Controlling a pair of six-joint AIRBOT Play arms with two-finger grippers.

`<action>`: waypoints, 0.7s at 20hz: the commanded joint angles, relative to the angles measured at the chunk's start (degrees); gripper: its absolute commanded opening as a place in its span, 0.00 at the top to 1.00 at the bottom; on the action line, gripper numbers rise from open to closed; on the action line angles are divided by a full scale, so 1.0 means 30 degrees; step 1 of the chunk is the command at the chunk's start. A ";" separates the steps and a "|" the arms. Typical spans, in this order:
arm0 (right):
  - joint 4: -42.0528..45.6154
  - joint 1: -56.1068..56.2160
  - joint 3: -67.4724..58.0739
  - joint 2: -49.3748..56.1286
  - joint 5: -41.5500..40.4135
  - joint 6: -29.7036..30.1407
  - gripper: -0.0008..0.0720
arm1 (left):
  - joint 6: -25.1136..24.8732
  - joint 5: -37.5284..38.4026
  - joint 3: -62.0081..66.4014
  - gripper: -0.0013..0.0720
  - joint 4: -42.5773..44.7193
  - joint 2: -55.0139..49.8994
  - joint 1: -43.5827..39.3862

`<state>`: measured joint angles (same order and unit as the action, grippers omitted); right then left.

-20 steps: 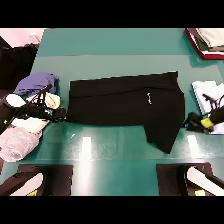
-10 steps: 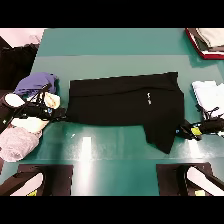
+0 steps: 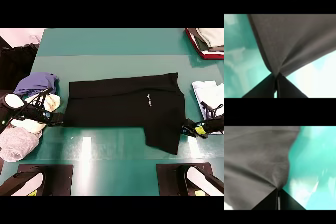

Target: Fold the shirts.

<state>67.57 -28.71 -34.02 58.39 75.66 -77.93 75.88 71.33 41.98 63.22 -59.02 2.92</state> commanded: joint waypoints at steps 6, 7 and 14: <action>0.0444 0.0277 -0.0415 -0.6186 0.3453 -0.0801 0.96 | -0.0430 0.3198 -0.0685 0.95 0.1559 0.3118 -0.0029; -0.0138 0.0648 -0.0415 -0.6492 0.2776 -0.0801 0.96 | -0.0430 0.2732 -0.0656 0.95 0.1005 0.3089 -0.0022; -0.1625 0.4466 -0.1698 -0.5923 -0.2994 -0.1530 0.96 | 0.0809 -0.3504 -0.0656 0.95 -0.1370 0.3089 -0.0022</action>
<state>64.23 -19.46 -36.77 39.35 74.32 -81.08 76.16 68.77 40.03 61.47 -49.93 2.83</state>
